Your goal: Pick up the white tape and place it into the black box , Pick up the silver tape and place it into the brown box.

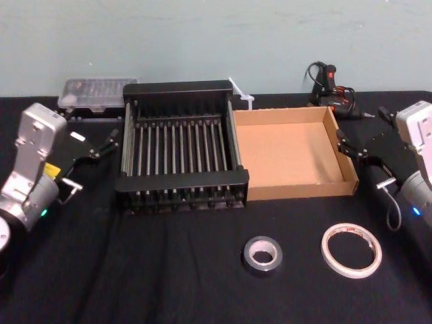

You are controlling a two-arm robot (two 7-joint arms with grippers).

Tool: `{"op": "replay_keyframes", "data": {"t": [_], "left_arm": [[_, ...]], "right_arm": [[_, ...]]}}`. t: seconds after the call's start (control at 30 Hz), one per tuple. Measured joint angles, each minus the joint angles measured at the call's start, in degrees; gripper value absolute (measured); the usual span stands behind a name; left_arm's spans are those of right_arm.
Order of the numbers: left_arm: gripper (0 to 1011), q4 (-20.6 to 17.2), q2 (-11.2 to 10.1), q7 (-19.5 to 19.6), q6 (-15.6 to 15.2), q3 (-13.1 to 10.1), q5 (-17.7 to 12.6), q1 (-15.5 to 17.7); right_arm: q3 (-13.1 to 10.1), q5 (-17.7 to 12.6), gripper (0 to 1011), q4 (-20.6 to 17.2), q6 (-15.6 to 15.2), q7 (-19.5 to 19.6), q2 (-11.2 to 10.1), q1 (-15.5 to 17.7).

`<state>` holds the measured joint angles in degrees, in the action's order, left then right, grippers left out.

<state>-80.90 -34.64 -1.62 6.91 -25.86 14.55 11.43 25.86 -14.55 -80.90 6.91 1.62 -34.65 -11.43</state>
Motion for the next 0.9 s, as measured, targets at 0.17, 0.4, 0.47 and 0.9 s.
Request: {"op": "replay_keyframes", "data": {"t": [0.17,0.4,0.47,0.9], "left_arm": [[1001,0.0,0.0,0.0,0.0,0.0,0.0,0.0],[1001,0.0,0.0,0.0,0.0,0.0,0.0,0.0],[1001,0.0,0.0,0.0,0.0,0.0,0.0,0.0],[1001,0.0,0.0,0.0,0.0,0.0,0.0,0.0]], "right_arm": [[0.0,0.0,1002,0.0,0.0,0.0,0.0,0.0],[0.0,0.0,1000,0.0,0.0,0.0,0.0,0.0],[0.0,0.0,1002,0.0,0.0,0.0,0.0,0.0],[0.0,0.0,1000,0.0,0.0,0.0,0.0,0.0]]}}
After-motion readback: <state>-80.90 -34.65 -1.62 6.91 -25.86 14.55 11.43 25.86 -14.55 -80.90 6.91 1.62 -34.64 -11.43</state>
